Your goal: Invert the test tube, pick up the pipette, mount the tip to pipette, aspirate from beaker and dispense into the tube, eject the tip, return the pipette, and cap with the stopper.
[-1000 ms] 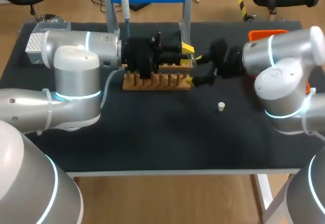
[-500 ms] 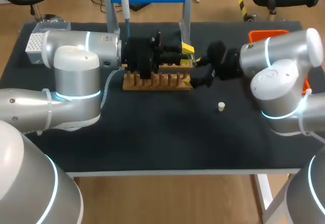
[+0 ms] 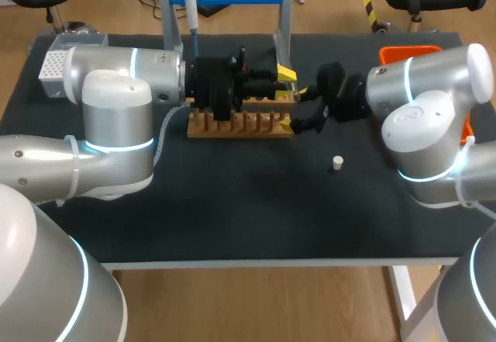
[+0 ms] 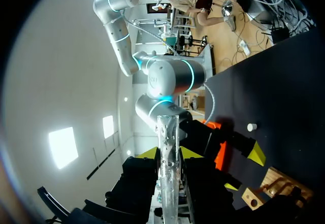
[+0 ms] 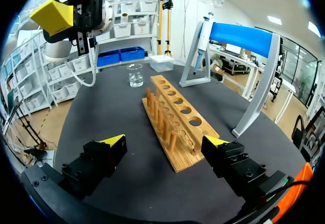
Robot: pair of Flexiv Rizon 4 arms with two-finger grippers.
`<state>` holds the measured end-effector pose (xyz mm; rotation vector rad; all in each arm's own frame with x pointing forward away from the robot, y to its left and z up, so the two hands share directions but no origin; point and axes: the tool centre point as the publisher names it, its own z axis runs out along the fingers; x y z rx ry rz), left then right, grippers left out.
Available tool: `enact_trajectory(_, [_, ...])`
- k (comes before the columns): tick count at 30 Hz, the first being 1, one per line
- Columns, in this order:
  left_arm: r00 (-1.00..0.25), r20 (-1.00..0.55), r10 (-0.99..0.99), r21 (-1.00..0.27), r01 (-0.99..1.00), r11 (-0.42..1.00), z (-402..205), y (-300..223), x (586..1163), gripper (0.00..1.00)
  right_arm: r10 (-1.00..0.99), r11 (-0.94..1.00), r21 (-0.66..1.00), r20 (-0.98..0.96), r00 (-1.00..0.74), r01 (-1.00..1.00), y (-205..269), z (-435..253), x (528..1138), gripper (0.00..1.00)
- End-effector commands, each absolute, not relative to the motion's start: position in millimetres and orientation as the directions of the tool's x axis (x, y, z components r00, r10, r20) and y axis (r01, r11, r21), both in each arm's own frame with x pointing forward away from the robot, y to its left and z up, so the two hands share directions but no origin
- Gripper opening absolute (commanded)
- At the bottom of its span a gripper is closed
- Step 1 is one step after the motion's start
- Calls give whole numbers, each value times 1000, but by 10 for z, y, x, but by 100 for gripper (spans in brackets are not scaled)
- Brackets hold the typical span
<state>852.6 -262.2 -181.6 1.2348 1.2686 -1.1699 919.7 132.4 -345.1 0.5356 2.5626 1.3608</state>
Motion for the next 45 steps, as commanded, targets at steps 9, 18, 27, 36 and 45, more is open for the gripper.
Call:
enact_trajectory(9, [-7, -998, 63, -6, 1000, 18, -1810, -2625, 8537, 0, 400, 515, 827, 2, -916, 226, 1321, -3447, 9195, 100])
enact_trajectory(18, [-172, -981, 85, -164, 982, 93, -1657, -2431, 8580, 0, 400, 515, 827, 2, -916, 226, 1321, -3447, 9195, 100])
enact_trajectory(27, [-456, -887, 76, -451, 890, 76, -1487, -2329, 8796, 0, 400, 515, 827, 2, -916, 226, 1321, -3447, 9195, 100])
enact_trajectory(36, [-641, -766, 49, -641, 767, 29, -1485, -2357, 8919, 0, 400, 515, 827, 2, -916, 226, 1321, -3447, 9195, 100])
enact_trajectory(45, [-656, -752, 69, -652, 755, 71, -1458, -2344, 8925, 0, 400, 515, 827, 2, -916, 226, 1321, -3447, 9195, 100])
